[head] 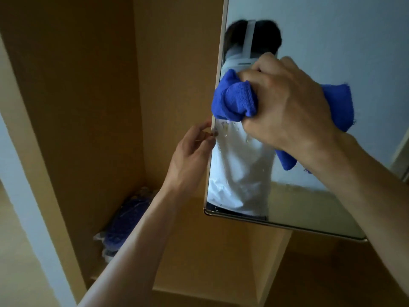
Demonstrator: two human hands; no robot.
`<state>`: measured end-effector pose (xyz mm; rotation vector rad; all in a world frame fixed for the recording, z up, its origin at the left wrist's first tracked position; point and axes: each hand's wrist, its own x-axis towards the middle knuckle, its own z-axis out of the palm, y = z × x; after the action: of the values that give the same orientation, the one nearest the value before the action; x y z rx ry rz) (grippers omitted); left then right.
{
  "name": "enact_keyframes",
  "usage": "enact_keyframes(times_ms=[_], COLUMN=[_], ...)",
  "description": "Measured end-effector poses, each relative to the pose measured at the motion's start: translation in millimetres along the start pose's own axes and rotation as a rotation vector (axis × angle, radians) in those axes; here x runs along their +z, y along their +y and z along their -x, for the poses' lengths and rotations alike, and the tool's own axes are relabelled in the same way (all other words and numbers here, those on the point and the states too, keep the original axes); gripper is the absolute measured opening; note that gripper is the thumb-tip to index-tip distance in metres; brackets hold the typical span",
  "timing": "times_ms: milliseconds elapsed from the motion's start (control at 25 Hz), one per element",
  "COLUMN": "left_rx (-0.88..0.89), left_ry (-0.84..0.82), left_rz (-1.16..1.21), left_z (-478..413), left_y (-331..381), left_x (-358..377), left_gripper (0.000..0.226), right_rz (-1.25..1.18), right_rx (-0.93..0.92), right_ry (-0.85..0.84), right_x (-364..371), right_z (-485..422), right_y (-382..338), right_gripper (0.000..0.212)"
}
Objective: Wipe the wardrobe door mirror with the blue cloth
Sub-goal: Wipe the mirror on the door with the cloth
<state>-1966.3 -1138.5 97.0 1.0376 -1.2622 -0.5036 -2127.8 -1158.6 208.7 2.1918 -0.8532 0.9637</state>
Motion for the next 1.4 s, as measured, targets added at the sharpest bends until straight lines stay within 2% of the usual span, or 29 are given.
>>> enact_keyframes(times_ms=[160, 600, 840, 920, 1080, 1200, 1280, 1400], left_rx=[0.068, 0.094, 0.063, 0.046, 0.045, 0.071, 0.076, 0.056], left_ry=[-0.013, -0.044, -0.030, -0.038, -0.036, 0.001, 0.007, 0.020], left_rz=[0.070, 0.118, 0.115, 0.128, 0.115, 0.087, 0.061, 0.057], left_z=[-1.1, 2.8, 4.1, 3.7, 7.5, 13.6, 17.8, 22.2], left_y=[-14.9, -9.6, -15.2, -17.1, -17.0, -17.2, -16.7, -14.9], left_x=[-0.4, -2.7, -1.3, -0.9, 1.5, 5.4, 7.8, 9.7], left_gripper=[0.026, 0.028, 0.043, 0.048, 0.046, 0.036, 0.033, 0.034], right_rz=[0.003, -0.040, -0.021, -0.015, 0.044, 0.015, 0.019, 0.132], right_rx=[0.005, -0.038, -0.123, -0.166, -0.195, -0.198, -0.148, -0.070], right_ry=[0.039, -0.032, -0.002, -0.026, -0.047, -0.096, -0.042, 0.129], right_x=[5.3, -14.9, 10.6, 27.9, 49.3, 36.3, 17.0, -21.8], right_z=[-0.1, 7.2, 38.0, 61.3, 87.6, 76.7, 56.9, 8.7], right_y=[2.8, 2.2, -6.5, -14.9, -27.2, -22.2, -12.8, 9.3], right_gripper=[0.019, 0.021, 0.022, 0.032, 0.042, 0.035, 0.029, 0.034])
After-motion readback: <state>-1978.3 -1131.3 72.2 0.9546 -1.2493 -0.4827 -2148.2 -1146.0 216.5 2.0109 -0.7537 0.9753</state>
